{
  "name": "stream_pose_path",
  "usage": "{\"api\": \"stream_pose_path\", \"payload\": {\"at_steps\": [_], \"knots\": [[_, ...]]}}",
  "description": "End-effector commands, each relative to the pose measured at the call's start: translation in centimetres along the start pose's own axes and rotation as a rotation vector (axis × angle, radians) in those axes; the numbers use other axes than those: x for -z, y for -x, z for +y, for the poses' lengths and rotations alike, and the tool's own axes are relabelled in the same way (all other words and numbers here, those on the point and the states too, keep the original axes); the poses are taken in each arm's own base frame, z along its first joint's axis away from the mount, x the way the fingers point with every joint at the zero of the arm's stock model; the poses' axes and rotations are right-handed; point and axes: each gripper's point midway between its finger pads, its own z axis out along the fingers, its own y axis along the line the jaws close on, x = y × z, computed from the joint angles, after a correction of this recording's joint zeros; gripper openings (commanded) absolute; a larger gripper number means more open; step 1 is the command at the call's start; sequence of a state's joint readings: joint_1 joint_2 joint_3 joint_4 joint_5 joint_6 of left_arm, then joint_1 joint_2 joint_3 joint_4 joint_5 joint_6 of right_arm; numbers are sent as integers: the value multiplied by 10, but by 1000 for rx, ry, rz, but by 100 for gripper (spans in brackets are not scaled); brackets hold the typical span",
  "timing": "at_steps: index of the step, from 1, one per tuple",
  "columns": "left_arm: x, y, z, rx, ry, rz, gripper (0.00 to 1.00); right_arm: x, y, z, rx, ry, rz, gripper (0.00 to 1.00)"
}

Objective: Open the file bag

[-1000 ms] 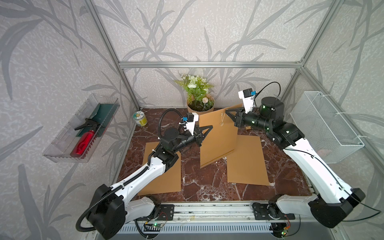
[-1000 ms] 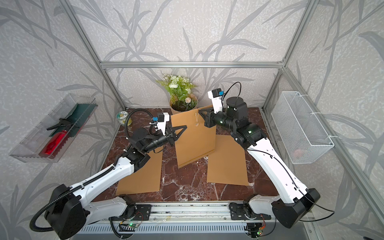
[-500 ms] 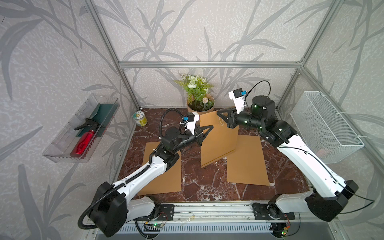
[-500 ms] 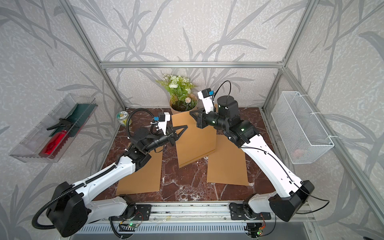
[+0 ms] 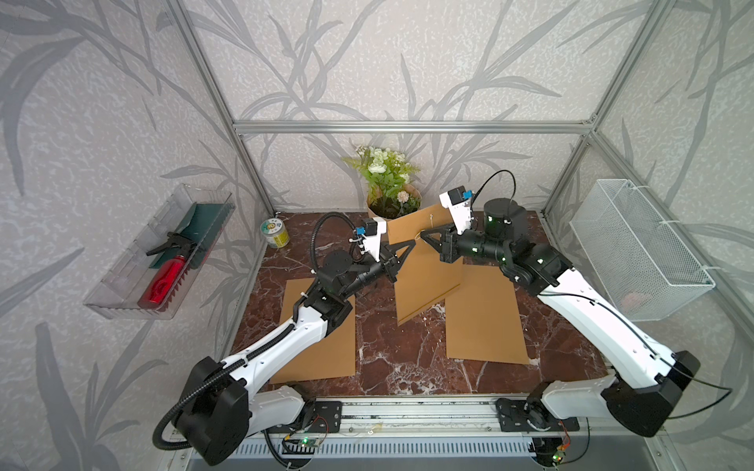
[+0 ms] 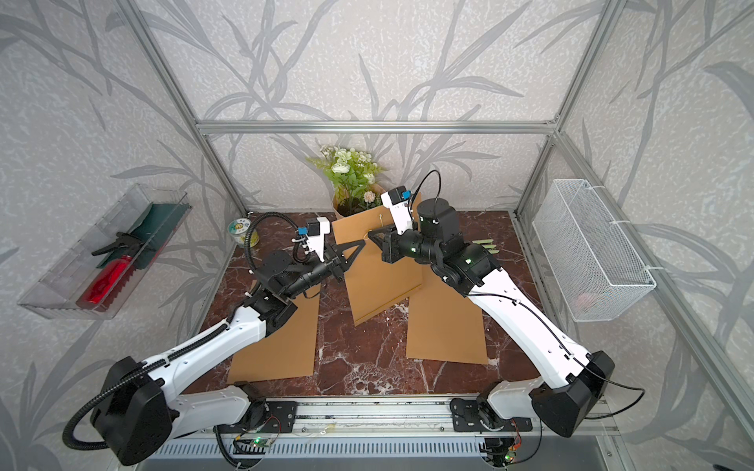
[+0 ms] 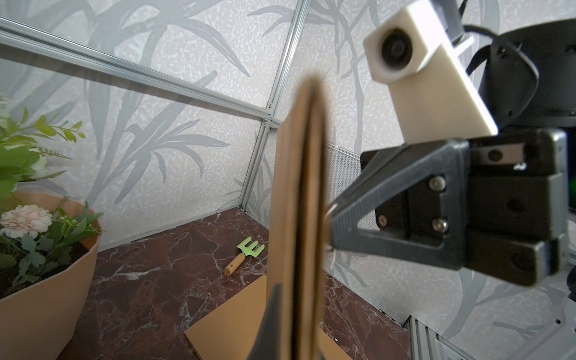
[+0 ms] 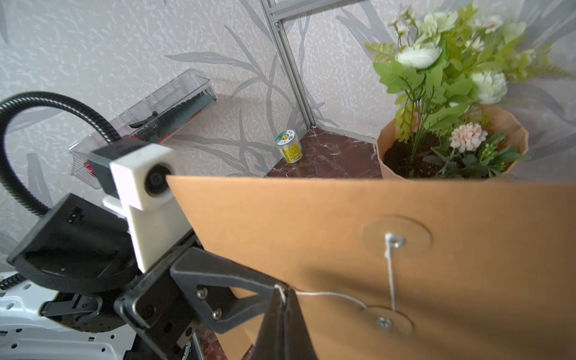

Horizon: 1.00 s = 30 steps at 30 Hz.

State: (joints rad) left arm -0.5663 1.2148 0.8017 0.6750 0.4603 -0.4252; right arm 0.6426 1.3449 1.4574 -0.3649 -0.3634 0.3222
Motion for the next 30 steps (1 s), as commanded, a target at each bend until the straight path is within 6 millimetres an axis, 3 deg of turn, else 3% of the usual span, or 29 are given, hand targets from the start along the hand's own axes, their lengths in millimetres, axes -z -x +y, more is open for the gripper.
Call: {"api": "stream_pose_path", "payload": {"at_steps": [1, 20, 30], "knots": [[0, 34, -6, -14, -2, -110, 0, 10, 3, 5, -7, 3, -40, 0], [10, 51, -11, -23, 15, -158, 0, -1, -36, -11, -72, -32, 10, 0], [14, 57, -9, -18, 29, -192, 0, 3, -46, -17, -74, -66, 20, 0]]}}
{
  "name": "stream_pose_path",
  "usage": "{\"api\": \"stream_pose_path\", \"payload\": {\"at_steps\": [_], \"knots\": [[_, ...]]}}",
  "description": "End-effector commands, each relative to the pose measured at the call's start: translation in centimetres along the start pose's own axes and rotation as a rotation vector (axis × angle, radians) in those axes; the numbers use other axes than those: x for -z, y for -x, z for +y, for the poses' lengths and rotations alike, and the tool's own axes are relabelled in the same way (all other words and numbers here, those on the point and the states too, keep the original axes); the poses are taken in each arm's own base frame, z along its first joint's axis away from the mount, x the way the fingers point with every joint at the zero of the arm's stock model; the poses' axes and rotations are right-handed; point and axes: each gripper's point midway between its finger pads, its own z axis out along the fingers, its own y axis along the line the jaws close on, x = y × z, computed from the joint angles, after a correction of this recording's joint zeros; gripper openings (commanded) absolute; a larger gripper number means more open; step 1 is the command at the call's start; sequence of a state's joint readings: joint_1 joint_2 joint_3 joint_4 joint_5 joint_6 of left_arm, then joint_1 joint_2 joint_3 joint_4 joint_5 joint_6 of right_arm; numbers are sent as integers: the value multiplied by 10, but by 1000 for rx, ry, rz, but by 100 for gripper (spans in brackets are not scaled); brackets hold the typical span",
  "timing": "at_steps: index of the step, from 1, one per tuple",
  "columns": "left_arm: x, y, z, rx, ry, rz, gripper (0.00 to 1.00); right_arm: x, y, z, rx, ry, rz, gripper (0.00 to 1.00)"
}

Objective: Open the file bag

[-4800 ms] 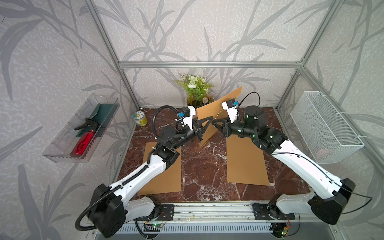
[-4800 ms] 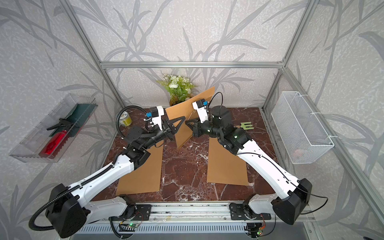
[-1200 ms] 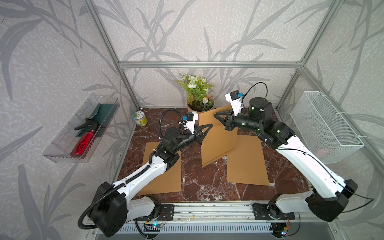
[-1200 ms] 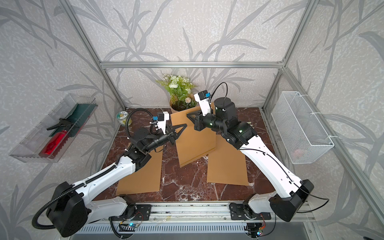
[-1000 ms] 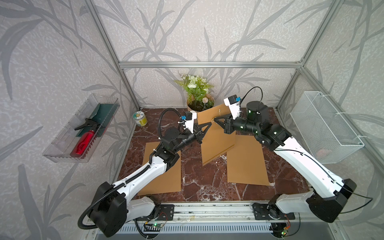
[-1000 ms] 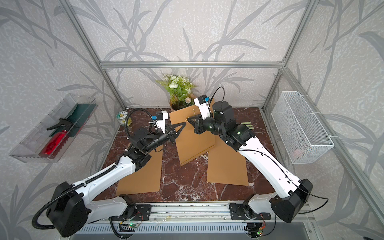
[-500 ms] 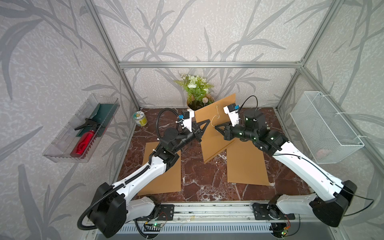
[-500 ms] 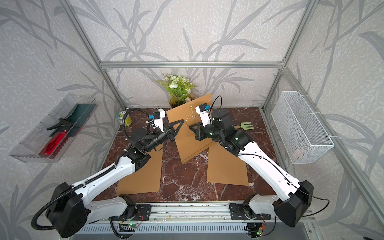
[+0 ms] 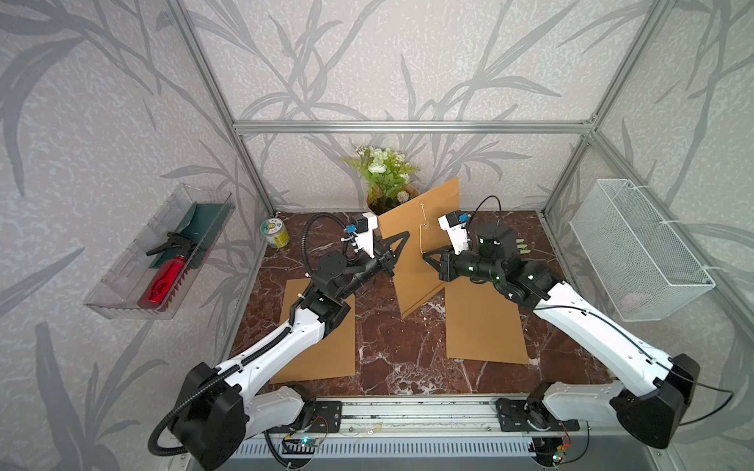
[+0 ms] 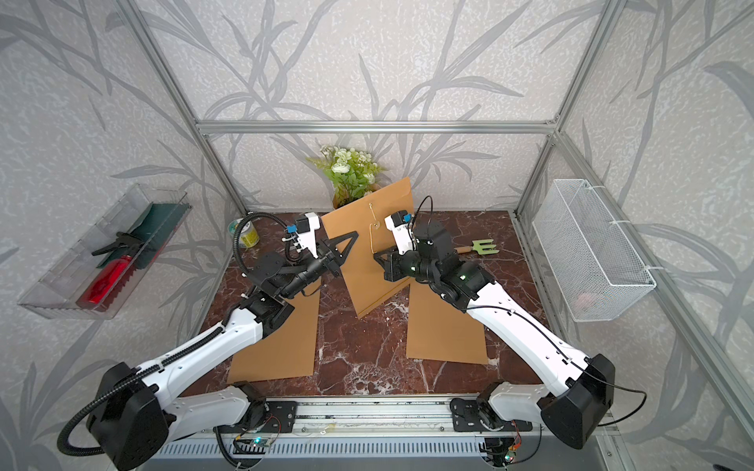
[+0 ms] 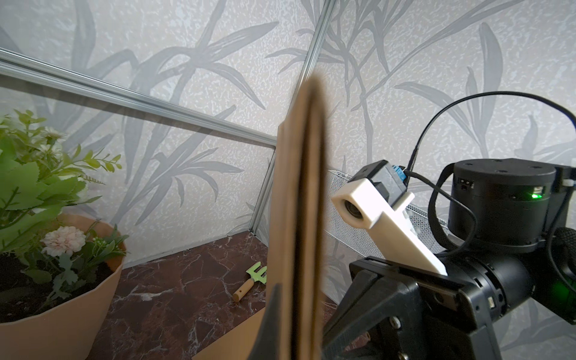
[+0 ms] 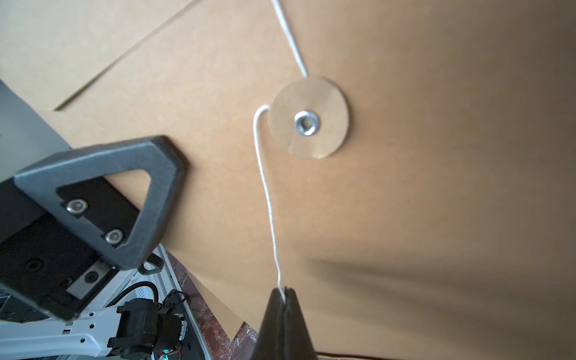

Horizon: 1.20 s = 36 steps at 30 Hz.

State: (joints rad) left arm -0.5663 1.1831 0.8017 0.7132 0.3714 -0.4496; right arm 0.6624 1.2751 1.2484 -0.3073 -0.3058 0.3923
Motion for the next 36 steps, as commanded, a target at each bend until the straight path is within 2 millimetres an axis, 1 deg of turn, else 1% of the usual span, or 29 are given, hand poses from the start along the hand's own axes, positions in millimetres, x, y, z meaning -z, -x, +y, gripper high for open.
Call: {"api": "stream_pose_path", "payload": {"at_steps": [1, 6, 17, 29, 36], "knots": [[5, 32, -12, -15, -24, -96, 0, 9, 6, 4, 15, -5, -39, 0], [6, 33, -11, -21, -19, -97, 0, 10, 5, 0, 25, -27, -37, 0], [10, 37, -10, -43, -1, -102, 0, 6, -1, -10, 29, -59, -14, 0], [10, 37, -8, -48, 7, -98, 0, 9, 3, -17, 27, -74, -23, 0], [13, 44, -8, -52, 12, -117, 0, 8, 0, -23, 19, -87, -10, 0]]}}
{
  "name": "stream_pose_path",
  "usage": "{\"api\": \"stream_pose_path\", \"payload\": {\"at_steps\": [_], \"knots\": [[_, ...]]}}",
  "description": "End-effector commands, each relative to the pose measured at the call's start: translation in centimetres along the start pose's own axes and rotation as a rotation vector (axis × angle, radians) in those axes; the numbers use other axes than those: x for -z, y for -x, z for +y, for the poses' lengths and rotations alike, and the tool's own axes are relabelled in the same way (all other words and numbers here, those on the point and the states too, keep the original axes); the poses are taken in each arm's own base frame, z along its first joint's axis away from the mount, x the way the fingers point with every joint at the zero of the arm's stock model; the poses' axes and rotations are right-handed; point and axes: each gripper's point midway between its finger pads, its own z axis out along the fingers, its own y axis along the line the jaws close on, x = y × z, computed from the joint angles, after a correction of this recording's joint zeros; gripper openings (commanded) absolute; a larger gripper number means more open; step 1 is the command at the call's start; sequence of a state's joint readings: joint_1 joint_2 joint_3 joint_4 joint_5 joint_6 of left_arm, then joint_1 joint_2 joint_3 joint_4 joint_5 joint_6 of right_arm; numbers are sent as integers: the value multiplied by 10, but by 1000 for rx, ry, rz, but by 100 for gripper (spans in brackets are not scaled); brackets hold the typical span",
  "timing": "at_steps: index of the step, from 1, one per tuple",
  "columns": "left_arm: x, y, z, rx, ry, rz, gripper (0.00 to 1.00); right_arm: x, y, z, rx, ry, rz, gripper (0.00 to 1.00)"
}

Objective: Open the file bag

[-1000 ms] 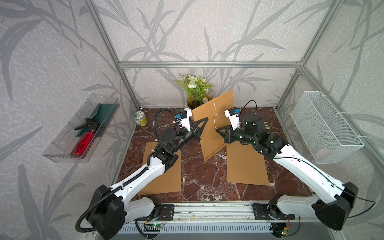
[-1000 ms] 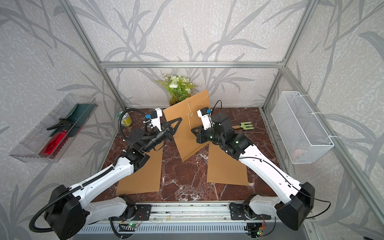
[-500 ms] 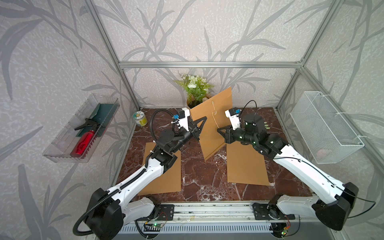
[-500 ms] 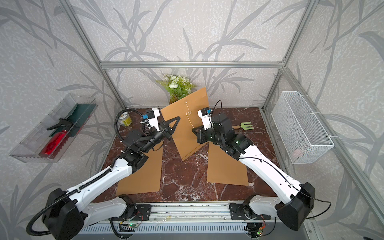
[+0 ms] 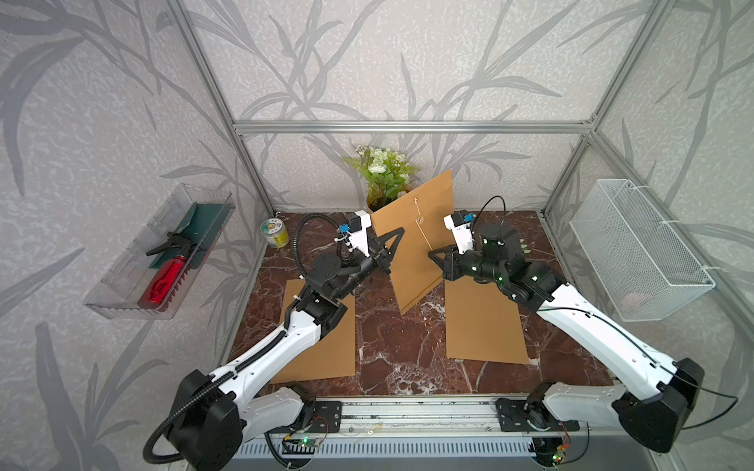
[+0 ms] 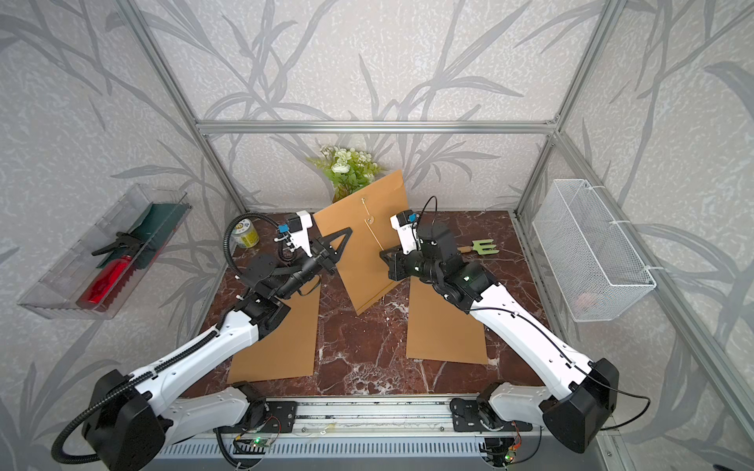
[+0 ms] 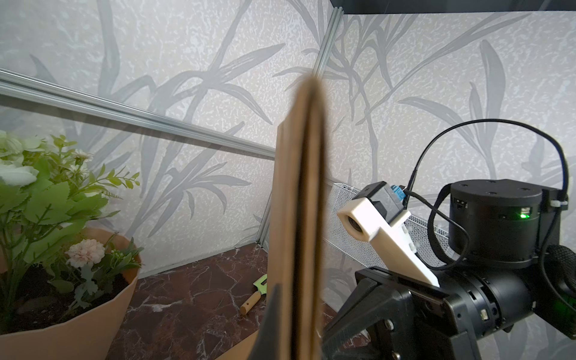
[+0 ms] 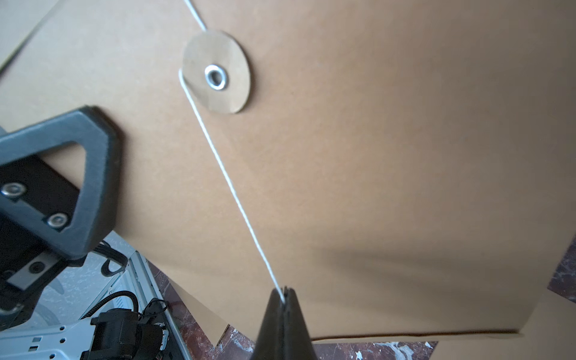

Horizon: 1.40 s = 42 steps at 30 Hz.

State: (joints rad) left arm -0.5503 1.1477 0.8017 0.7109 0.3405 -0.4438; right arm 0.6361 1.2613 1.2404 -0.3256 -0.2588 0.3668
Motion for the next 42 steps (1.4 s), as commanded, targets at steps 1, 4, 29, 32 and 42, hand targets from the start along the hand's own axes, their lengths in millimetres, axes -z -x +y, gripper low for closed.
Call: {"api": "stream_pose_path", "payload": {"at_steps": [1, 4, 29, 32, 42], "knots": [[5, 27, -10, -32, -17, -72, 0, 2, -4, -7, 7, -21, 9, 0], [6, 30, -10, -33, -16, -78, 0, 1, -5, -10, 3, -27, 13, 0], [19, 20, -6, -57, -9, -30, 0, 28, 9, -43, 0, -123, -21, 0], [21, 11, -6, -66, -20, 8, 0, 40, 20, -43, 18, -138, -45, 0], [22, -4, -8, -140, -38, 94, 0, 61, 33, -38, 49, -142, -80, 1]]}}
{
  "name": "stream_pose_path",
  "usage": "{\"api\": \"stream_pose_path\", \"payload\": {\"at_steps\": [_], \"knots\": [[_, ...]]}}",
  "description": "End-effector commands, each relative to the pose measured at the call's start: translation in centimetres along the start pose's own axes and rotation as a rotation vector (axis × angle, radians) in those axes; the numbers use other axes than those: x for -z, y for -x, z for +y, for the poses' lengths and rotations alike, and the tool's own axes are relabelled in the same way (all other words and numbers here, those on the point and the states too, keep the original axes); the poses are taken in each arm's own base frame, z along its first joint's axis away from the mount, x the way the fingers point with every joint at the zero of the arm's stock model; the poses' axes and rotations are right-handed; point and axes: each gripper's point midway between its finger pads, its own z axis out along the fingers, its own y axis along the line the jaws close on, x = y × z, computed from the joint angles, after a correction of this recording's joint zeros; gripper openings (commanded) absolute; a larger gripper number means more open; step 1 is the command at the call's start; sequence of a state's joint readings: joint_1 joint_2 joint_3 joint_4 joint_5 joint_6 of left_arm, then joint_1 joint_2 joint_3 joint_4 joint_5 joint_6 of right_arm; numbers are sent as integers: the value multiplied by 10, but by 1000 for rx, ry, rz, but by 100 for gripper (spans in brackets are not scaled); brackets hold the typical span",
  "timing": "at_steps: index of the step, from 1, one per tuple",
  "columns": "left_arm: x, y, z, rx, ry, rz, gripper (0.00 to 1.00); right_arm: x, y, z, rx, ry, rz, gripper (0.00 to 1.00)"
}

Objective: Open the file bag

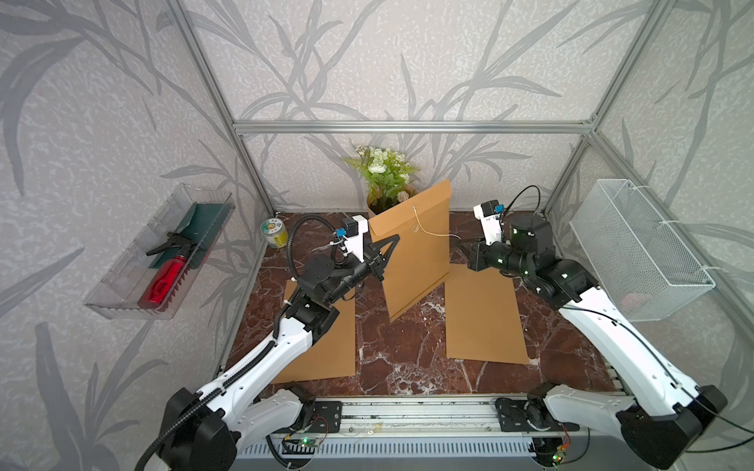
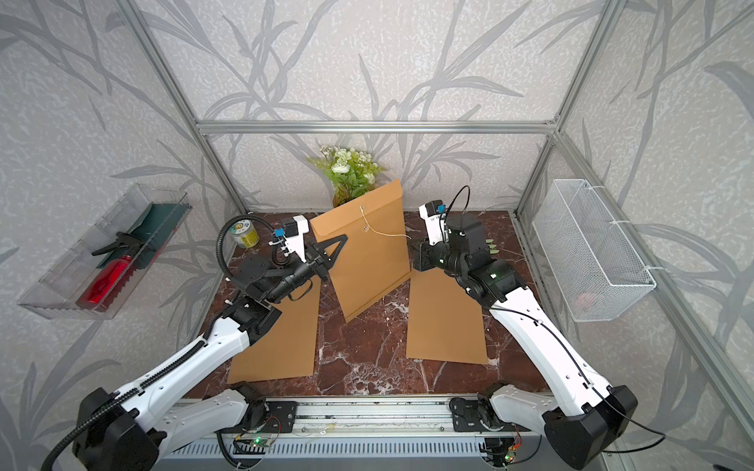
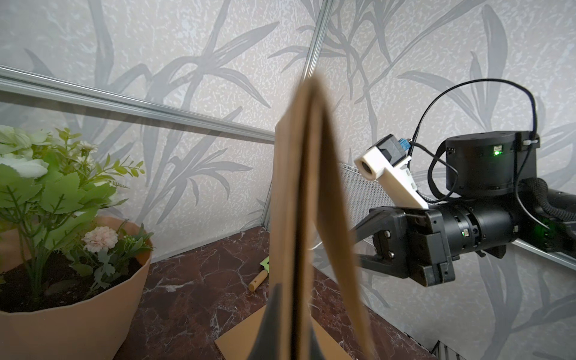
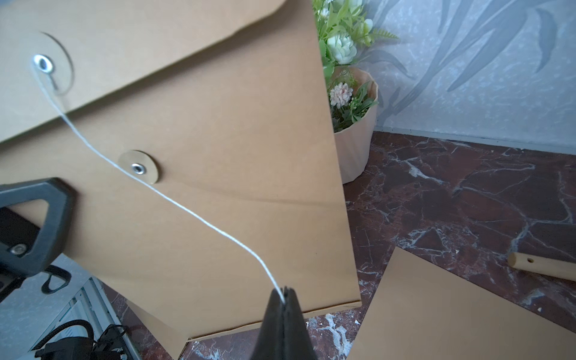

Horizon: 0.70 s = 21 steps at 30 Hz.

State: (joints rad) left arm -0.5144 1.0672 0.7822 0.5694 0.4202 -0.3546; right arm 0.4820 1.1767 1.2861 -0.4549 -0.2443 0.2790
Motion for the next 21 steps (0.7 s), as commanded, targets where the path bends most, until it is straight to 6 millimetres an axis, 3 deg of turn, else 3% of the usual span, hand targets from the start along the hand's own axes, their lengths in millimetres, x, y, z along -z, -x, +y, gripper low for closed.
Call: {"api": "stream_pose_path", "payload": {"at_steps": [1, 5, 8, 14, 21], "knots": [[4, 5, -6, -87, -19, 11, 0, 13, 5, 2, 25, -3, -13, 4], [1, 3, -6, -173, -18, 60, 0, 22, 4, -3, 39, -28, -17, 25], [-3, 3, -8, -236, -30, 103, 0, 27, 3, -9, 40, -47, -23, 35], [-6, 6, -7, -353, -25, 141, 0, 32, -2, -26, 35, -79, -12, 48], [-5, 12, -6, -416, -10, 161, 0, 32, -9, -53, -22, -101, -4, 55]]}}
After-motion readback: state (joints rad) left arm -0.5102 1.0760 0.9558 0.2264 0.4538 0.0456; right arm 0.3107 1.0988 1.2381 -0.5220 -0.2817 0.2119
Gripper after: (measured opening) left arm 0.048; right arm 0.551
